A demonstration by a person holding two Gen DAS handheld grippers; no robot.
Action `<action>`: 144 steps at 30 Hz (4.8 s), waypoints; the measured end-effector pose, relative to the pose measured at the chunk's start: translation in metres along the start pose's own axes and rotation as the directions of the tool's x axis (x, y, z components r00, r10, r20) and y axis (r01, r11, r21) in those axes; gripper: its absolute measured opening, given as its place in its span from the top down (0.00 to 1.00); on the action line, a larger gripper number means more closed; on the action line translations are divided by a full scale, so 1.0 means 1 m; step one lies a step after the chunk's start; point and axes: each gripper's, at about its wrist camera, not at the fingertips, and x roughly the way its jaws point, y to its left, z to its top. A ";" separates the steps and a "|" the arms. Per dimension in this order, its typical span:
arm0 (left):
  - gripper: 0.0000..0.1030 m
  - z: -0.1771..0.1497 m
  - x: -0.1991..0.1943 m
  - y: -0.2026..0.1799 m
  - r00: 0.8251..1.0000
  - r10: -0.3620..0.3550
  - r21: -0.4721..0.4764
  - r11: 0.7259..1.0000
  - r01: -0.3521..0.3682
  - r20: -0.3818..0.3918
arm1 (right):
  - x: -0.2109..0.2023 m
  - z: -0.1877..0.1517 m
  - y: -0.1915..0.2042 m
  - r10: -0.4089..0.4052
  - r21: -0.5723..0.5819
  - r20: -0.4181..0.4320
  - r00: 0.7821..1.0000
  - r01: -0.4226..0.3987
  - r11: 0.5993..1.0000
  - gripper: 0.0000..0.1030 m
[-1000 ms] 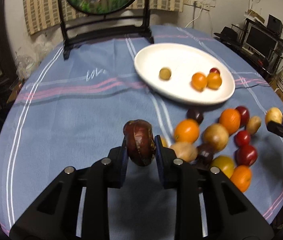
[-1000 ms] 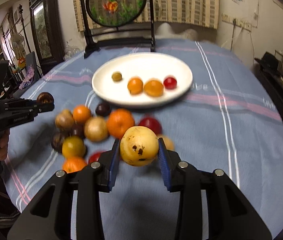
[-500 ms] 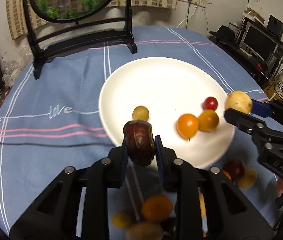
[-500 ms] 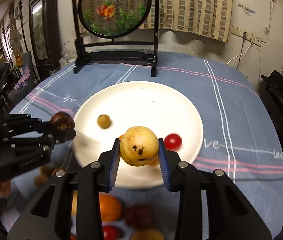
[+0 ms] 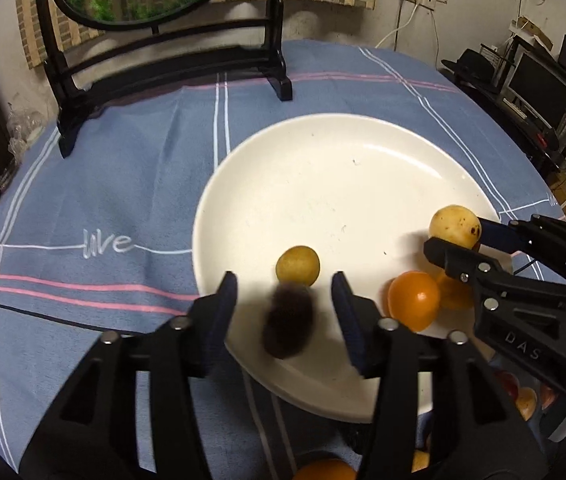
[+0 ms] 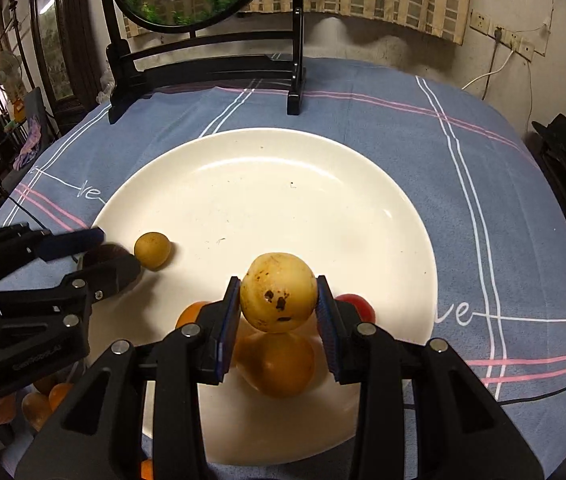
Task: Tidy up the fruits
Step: 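Carry both items onto the white plate and open both grippers, then grasp a dark plum with the left gripper while the right grasps an orange mandarin, then carry the plum and mandarin onto the white plate and open both grippers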
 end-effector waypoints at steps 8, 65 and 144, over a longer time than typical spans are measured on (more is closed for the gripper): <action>0.29 -0.014 -0.030 0.000 0.999 0.026 0.014 1.000 -0.027 0.046 | -0.023 -0.001 -0.011 -0.028 0.059 0.110 0.994 0.022 0.998 0.37; 0.15 -0.185 -0.081 -0.013 0.997 -0.041 0.056 0.997 0.045 -0.061 | -0.134 -0.206 0.039 0.038 0.048 0.091 0.995 -0.042 0.998 0.34; 0.53 -0.054 -0.079 -0.001 0.994 -0.045 -0.014 0.999 0.046 0.103 | -0.119 -0.079 -0.028 0.017 0.216 0.283 0.959 -0.081 0.973 0.57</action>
